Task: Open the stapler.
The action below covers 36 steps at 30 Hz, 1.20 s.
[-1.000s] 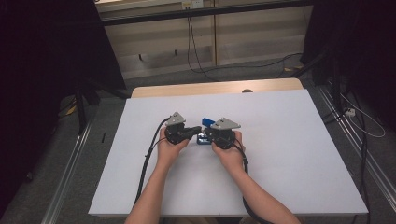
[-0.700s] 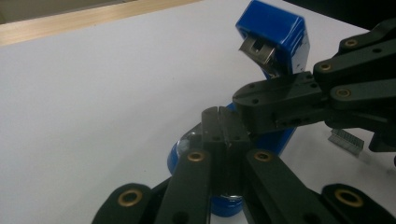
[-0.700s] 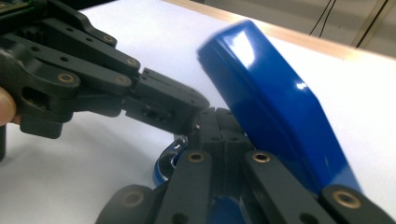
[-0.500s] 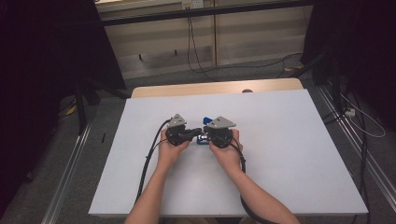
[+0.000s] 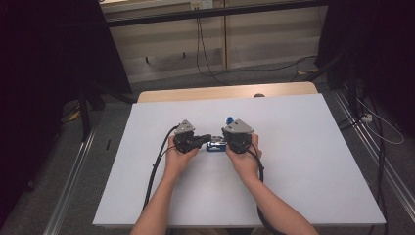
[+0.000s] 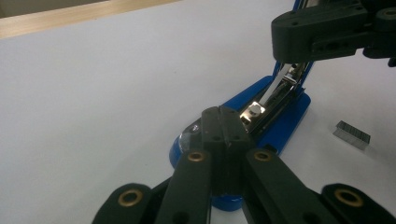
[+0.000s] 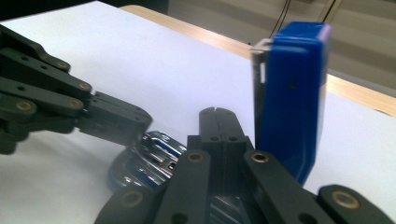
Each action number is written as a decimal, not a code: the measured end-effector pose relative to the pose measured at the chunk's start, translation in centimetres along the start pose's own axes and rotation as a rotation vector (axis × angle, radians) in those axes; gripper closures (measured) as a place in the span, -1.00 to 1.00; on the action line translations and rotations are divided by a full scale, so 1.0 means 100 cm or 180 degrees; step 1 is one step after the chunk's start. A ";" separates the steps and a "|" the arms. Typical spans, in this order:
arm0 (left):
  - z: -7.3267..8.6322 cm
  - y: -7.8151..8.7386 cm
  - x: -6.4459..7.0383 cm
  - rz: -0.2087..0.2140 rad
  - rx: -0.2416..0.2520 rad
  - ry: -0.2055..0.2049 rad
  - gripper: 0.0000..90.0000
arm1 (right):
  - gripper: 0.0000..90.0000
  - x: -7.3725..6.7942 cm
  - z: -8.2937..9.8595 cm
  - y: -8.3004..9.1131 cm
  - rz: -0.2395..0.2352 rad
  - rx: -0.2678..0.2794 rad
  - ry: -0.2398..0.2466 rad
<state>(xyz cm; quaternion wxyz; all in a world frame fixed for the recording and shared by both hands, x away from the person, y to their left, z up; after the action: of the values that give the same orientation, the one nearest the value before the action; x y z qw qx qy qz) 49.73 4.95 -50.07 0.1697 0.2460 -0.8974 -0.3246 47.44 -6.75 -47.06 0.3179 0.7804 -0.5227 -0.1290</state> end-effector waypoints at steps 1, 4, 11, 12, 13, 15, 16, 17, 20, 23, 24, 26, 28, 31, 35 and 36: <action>0.000 0.000 0.000 -0.0003 -0.0004 -0.0006 1.00 | 1.00 0.001 0.000 0.001 0.0044 -0.0016 0.0056; 0.000 0.000 0.000 -0.0006 0.0000 -0.0010 1.00 | 1.00 0.007 0.000 0.003 0.0088 -0.0028 -0.0002; 0.000 0.000 0.000 -0.0006 -0.0005 -0.0008 1.00 | 1.00 0.016 0.001 0.005 0.0153 -0.0056 0.0047; 0.000 0.000 0.000 -0.0010 -0.0011 -0.0009 1.00 | 1.00 0.017 0.002 0.005 0.0165 -0.0059 0.0053; 0.000 0.000 0.000 -0.0011 -0.0003 -0.0012 1.00 | 1.00 0.018 0.002 0.005 0.0184 -0.0066 0.0048; 0.000 0.000 0.000 -0.0016 -0.0009 -0.0023 1.00 | 1.00 0.021 0.003 0.006 0.0201 -0.0081 0.0017; 0.000 0.000 0.000 -0.0009 -0.0003 -0.0010 1.00 | 1.00 0.022 0.004 0.006 0.0224 -0.0088 0.0023; 0.000 0.000 0.000 -0.0008 -0.0017 -0.0010 1.00 | 1.00 0.024 0.005 0.006 0.0265 -0.0098 0.0041; 0.000 0.000 0.000 -0.0001 -0.0010 0.0003 1.00 | 1.00 0.037 0.011 0.006 0.0229 -0.0101 -0.0131; 0.000 0.000 0.000 0.0008 -0.0014 0.0003 1.00 | 1.00 0.040 0.015 0.008 0.0242 -0.0130 -0.0027; 0.000 0.000 0.000 0.0007 -0.0014 0.0007 1.00 | 1.00 0.040 0.015 0.008 0.0238 -0.0133 -0.0017; 0.000 0.000 0.000 -0.0001 -0.0007 0.0012 1.00 | 1.00 0.041 0.015 0.008 0.0222 -0.0126 -0.0026; 0.000 0.000 0.000 -0.0006 -0.0013 0.0011 1.00 | 1.00 0.042 0.014 0.009 0.0196 -0.0114 -0.0045; 0.000 0.000 0.000 -0.0006 -0.0017 0.0003 1.00 | 1.00 0.041 0.016 0.009 0.0154 -0.0120 -0.0052; 0.000 0.000 0.000 -0.0004 -0.0013 0.0005 1.00 | 1.00 0.041 0.016 0.008 0.0140 -0.0121 -0.0037; 0.000 0.000 0.000 0.0007 -0.0010 0.0010 1.00 | 1.00 0.040 0.016 0.008 0.0131 -0.0118 -0.0038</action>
<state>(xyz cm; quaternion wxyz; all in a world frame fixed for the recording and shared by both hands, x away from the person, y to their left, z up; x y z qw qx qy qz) 49.71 5.00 -50.06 0.1719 0.2452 -0.8969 -0.3255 47.68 -11.16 -47.29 0.3318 0.7627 -0.5380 -0.1368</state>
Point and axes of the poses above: each handheld gripper's, and its own axes: y roughly backward along the jaws, z roughly out of its underside, x roughly to its right, the point moved 8 cm from there along -y, roughly forward along the jaws, and after that the axes turned 14 degrees about -x, right-handed, at the moved point
